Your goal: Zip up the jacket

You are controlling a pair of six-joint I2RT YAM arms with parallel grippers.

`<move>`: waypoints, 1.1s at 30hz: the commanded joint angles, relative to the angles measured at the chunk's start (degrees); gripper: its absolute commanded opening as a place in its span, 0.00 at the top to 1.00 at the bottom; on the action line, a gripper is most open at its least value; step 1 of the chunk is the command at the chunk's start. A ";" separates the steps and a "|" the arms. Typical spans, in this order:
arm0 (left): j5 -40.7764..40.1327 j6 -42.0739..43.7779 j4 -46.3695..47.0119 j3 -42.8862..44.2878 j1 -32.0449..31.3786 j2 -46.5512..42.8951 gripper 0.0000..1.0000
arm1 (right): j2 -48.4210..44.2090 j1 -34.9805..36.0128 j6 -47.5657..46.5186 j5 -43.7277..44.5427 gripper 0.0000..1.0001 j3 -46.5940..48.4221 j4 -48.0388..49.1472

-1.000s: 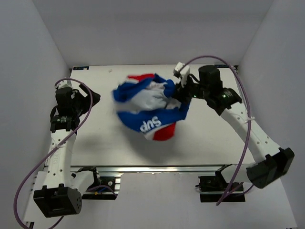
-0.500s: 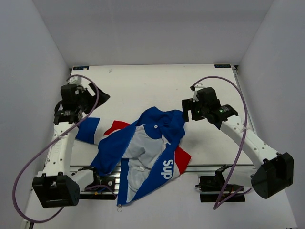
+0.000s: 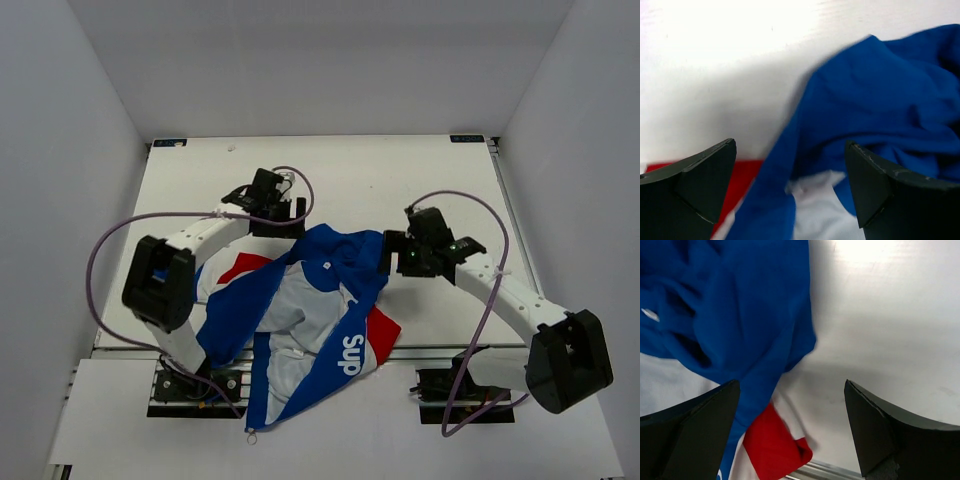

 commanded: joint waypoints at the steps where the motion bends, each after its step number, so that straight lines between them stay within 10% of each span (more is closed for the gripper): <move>1: -3.19 5.14 0.65 4.94 -0.36 4.91 0.02 | -2.86 0.27 6.90 -8.18 0.11 -6.40 8.67; 9: 0.06 9.19 5.48 2.75 -4.49 9.68 0.05 | 3.62 0.44 10.95 -12.24 0.11 -9.05 18.55; 14: -1.96 8.49 5.31 5.46 -5.11 13.81 0.58 | 9.95 0.44 10.95 -10.31 0.28 -7.39 21.73; 17: -6.68 7.00 4.52 8.01 -5.11 14.96 1.00 | 11.90 0.44 9.81 -8.03 0.71 -4.40 20.67; 20: -10.04 6.38 3.20 12.15 -5.11 13.91 1.00 | 9.18 0.44 6.74 -3.73 1.00 -0.37 19.80; 33: -14.62 -1.26 16.64 4.16 -5.64 -28.09 1.00 | -9.80 2.63 -14.62 0.59 1.00 21.78 14.95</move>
